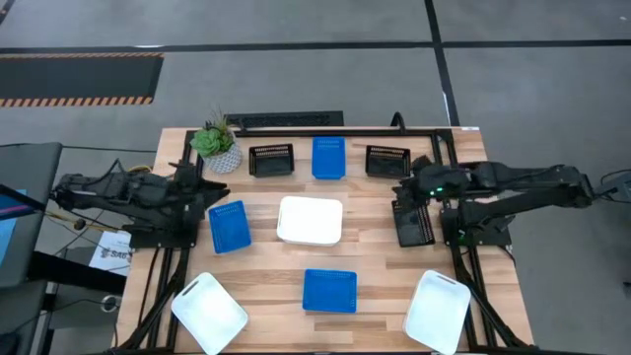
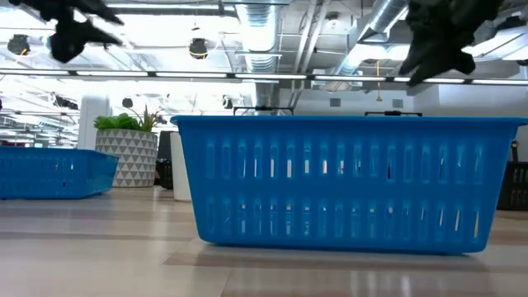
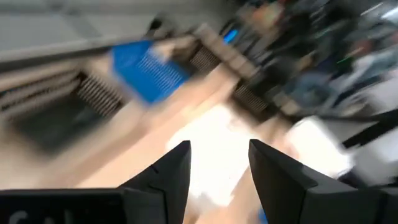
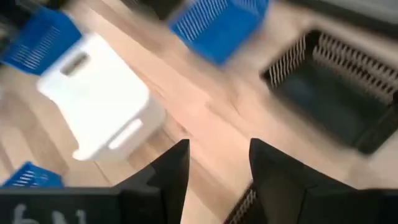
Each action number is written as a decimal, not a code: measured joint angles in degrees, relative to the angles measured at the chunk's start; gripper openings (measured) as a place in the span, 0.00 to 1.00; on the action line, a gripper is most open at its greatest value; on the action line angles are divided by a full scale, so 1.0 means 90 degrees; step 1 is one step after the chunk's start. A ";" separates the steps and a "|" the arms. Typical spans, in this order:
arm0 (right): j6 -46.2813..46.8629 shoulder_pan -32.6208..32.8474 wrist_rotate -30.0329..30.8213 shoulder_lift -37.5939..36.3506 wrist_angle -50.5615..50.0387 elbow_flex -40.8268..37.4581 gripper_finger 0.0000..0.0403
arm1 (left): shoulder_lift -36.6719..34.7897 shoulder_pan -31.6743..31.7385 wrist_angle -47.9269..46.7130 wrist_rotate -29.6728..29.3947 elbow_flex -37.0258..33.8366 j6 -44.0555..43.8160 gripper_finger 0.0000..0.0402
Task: Stack baskets by color
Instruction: Stack the bottom blue bin on top of the top blue bin
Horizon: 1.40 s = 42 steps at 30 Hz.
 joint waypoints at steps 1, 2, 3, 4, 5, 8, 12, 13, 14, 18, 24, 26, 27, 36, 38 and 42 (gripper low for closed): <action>0.0135 -0.0007 -0.0139 0.0148 -0.0074 0.0028 0.46 | 0.0144 0.0000 -0.0453 0.0094 0.0167 -0.0202 0.37; 0.0245 -0.0017 -0.0286 0.0275 -0.0126 0.0036 0.46 | 0.0302 0.0000 -0.0884 0.0248 0.0331 -0.0359 0.37; 0.0335 -0.0001 -0.0460 0.0384 -0.0133 0.0036 0.45 | 0.0437 0.0000 -0.1280 0.0433 0.0480 -0.0486 0.37; 0.0421 0.0022 -0.0644 0.0491 -0.0058 0.0036 0.45 | 0.0545 0.0000 -0.1625 0.0614 0.0600 -0.0582 0.37; 0.0494 0.0061 -0.0777 0.0599 0.0050 0.0038 0.44 | 0.0649 0.0000 -0.1968 0.0812 0.0689 -0.0674 0.37; 0.0651 0.0245 -0.1106 0.0899 0.0536 0.0040 0.44 | 0.0852 0.0000 -0.2743 0.1474 0.0790 -0.0990 0.37; 0.0718 0.0533 -0.1310 0.1338 0.1647 0.0043 0.44 | 0.1017 -0.0002 -0.3478 0.1969 0.0788 -0.1325 0.37; 0.0710 0.0615 -0.1310 0.1464 0.1962 0.0043 0.44 | 0.1041 -0.0002 -0.3639 0.1960 0.0788 -0.1418 0.37; 0.0701 0.0703 -0.1320 0.1594 0.2279 0.0047 0.43 | 0.1045 -0.0002 -0.3769 0.1924 0.0788 -0.1507 0.37; 0.0648 0.1075 -0.1653 0.2212 0.3044 0.0123 0.43 | 0.1030 -0.0002 -0.3895 0.1902 0.0791 -0.1611 0.37; 0.0496 0.1722 -0.1818 0.3534 0.2639 0.0874 0.43 | 0.1016 -0.0002 -0.3892 0.1905 0.0791 -0.1589 0.37; 0.0204 0.1888 -0.1820 0.3995 0.2371 0.1252 0.43 | 0.1016 -0.0002 -0.3888 0.1871 0.0791 -0.1503 0.37; 0.0025 0.1957 -0.1820 0.4215 0.2224 0.1441 0.43 | 0.1016 -0.0002 -0.3888 0.1860 0.0791 -0.1452 0.37; -0.1247 0.2355 -0.1803 0.5794 0.1654 0.2563 0.43 | 0.1016 -0.0002 -0.3886 0.1694 0.0791 -0.1313 0.37; -0.1266 0.2385 -0.1808 0.6019 0.1654 0.2649 0.43 | 0.1016 -0.0002 -0.3885 0.1690 0.0791 -0.1313 0.37; -0.1259 0.2418 -0.1967 0.6302 0.1647 0.2649 0.43 | 0.1016 -0.0002 -0.3884 0.1690 0.0791 -0.1313 0.37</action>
